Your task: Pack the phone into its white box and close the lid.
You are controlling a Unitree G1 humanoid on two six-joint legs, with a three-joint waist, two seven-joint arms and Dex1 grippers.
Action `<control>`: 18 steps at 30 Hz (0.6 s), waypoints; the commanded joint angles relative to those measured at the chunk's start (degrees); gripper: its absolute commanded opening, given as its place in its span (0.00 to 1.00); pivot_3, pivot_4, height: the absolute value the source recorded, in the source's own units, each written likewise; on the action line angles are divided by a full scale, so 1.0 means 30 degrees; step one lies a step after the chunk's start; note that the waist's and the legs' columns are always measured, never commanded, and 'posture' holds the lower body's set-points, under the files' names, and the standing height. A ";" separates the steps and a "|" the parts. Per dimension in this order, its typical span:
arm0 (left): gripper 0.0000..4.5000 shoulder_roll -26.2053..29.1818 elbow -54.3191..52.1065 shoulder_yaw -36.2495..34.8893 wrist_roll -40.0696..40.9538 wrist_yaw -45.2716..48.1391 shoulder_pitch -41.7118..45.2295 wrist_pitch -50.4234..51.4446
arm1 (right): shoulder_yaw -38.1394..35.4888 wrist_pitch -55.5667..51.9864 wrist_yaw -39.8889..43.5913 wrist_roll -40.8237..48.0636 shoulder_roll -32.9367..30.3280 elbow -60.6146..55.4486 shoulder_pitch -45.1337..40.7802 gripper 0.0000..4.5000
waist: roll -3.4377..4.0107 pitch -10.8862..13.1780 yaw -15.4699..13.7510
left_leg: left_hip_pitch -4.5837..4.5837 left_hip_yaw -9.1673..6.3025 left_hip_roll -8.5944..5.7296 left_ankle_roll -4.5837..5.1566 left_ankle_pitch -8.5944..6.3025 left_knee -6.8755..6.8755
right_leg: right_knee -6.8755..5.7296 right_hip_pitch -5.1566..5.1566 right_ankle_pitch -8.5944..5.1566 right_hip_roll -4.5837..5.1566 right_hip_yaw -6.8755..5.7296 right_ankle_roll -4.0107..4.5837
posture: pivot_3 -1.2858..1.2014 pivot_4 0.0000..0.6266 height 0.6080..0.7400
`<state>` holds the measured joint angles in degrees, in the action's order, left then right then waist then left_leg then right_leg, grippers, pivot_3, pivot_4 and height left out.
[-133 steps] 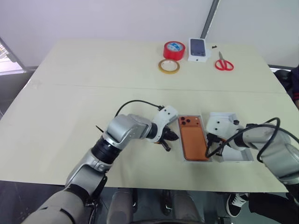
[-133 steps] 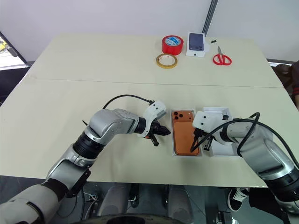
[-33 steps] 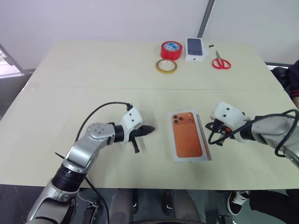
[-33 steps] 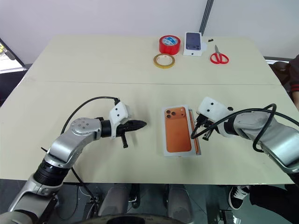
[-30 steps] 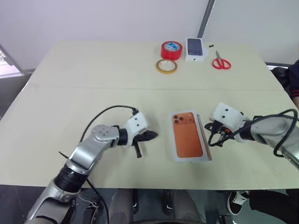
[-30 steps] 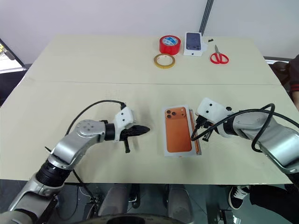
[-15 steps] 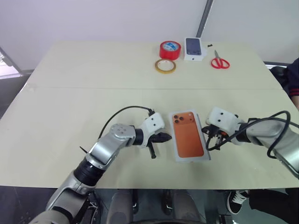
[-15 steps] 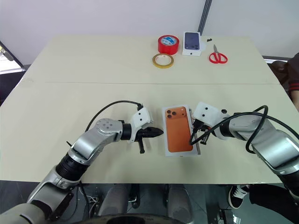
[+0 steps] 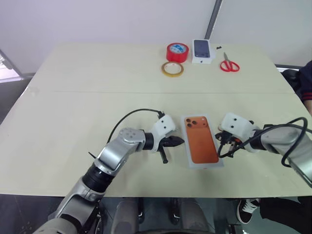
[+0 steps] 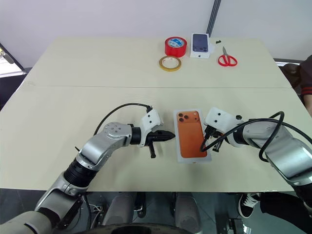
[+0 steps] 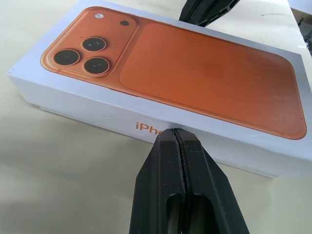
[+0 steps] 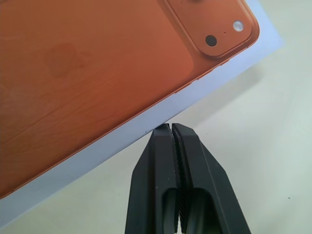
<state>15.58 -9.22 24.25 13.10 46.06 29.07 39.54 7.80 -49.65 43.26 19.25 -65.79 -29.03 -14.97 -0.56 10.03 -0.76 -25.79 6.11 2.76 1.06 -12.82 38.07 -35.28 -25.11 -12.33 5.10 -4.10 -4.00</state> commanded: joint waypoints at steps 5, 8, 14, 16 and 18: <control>0.00 -0.0467 -0.0718 0.0044 0.0324 -0.0018 0.0196 -0.0169 | -0.0557 0.0232 0.0409 -0.0259 0.0319 -0.0570 0.0167 0.02 | 0.0000 0.0000 0.0002 | 0.0002 0.0000 0.0000 0.0000 0.0000 0.0005 | -0.0001 0.0004 0.0000 -0.0001 0.0000 0.0000 | 0.52 0.24 1.00; 0.00 -0.0643 -0.0563 0.0141 0.0262 -0.0100 0.0220 -0.0235 | -0.0574 0.0270 0.0393 -0.0464 0.0410 -0.0440 0.0223 0.02 | 0.0000 -0.0001 -0.0005 | 0.0003 0.0000 -0.0001 0.0000 0.0000 0.0005 | 0.0000 0.0005 0.0000 -0.0001 0.0000 0.0000 | 0.52 0.24 1.00; 0.00 -0.0891 -0.0478 0.0238 0.0258 -0.0155 0.0239 -0.0103 | -0.0689 0.0176 0.0446 -0.0714 0.0585 -0.0418 0.0323 0.02 | -0.0001 -0.0001 -0.0007 | 0.0006 -0.0001 -0.0004 0.0000 0.0000 0.0013 | -0.0001 0.0013 0.0000 -0.0001 0.0000 0.0000 | 0.52 0.24 1.00; 0.00 -0.0906 -0.0486 0.0270 0.0290 -0.0132 0.0228 -0.0019 | -0.0728 0.0135 0.0462 -0.0767 0.0625 -0.0441 0.0363 0.02 | -0.0001 -0.0001 -0.0005 | 0.0007 -0.0001 -0.0005 0.0000 0.0000 0.0013 | -0.0003 0.0013 0.0000 -0.0002 0.0000 0.0000 | 0.52 0.24 1.00; 0.00 -0.0888 -0.0503 0.0260 0.0301 -0.0120 0.0220 0.0030 | -0.0824 0.0098 0.0493 -0.0805 0.0628 -0.0493 0.0445 0.02 | -0.0001 -0.0001 -0.0007 | 0.0007 -0.0001 -0.0005 0.0000 0.0000 0.0014 | -0.0003 0.0013 0.0000 -0.0002 0.0000 -0.0001 | 0.52 0.24 1.00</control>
<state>14.33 -9.13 24.24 13.03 45.51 29.06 39.82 7.17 -49.78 44.04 16.49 -64.44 -28.74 -13.50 -0.57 10.03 -0.78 -25.77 6.11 2.74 1.06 -12.82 38.11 -35.29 -25.07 -12.32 5.10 -4.10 -4.00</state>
